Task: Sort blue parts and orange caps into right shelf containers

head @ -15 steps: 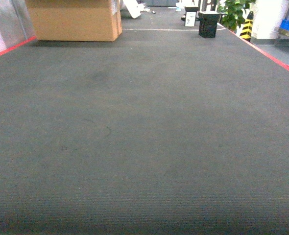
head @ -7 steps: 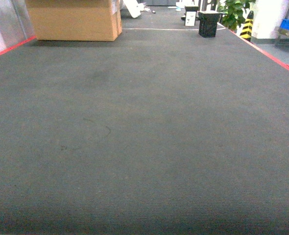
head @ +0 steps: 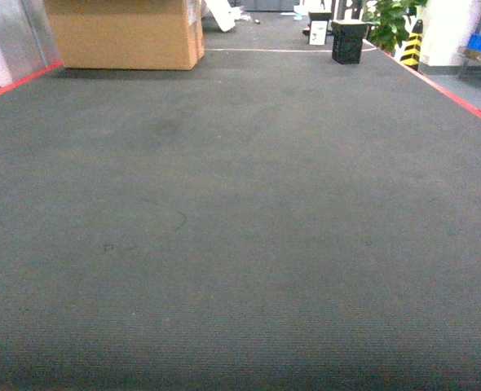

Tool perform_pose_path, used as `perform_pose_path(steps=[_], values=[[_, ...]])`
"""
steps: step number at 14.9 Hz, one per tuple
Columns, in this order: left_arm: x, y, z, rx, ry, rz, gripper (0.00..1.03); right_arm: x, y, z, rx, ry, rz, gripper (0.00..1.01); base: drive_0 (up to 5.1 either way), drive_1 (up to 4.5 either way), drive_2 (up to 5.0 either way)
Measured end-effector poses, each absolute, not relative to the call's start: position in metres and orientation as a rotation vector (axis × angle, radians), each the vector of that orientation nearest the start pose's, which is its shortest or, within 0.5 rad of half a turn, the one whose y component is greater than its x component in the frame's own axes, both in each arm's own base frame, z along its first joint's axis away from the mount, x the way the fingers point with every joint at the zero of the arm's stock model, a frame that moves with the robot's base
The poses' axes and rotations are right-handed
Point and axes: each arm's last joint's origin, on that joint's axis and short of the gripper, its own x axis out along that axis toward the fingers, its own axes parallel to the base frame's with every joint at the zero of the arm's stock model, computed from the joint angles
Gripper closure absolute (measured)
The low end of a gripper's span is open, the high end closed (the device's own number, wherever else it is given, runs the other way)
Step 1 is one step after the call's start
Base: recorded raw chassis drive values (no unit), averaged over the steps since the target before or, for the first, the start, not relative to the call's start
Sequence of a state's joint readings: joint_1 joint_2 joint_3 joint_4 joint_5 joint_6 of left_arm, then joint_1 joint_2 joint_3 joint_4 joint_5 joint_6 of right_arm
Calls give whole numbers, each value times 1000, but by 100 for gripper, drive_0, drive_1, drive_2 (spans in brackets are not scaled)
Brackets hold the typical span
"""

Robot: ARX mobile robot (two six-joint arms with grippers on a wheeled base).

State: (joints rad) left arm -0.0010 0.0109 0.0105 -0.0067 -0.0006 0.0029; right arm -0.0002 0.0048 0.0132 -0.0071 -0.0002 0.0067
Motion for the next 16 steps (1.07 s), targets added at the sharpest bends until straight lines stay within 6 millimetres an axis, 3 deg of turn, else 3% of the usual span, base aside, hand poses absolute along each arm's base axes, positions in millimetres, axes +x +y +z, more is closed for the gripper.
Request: perform_pose_path(steps=[9,16], values=[[98,0,166,3,7,-1,60,97,0,167,7,-2,0,57,0,0,0],[98,0,166,3,7,0,60,97,0,167,7,-2,0,57,-165,-165,-165]])
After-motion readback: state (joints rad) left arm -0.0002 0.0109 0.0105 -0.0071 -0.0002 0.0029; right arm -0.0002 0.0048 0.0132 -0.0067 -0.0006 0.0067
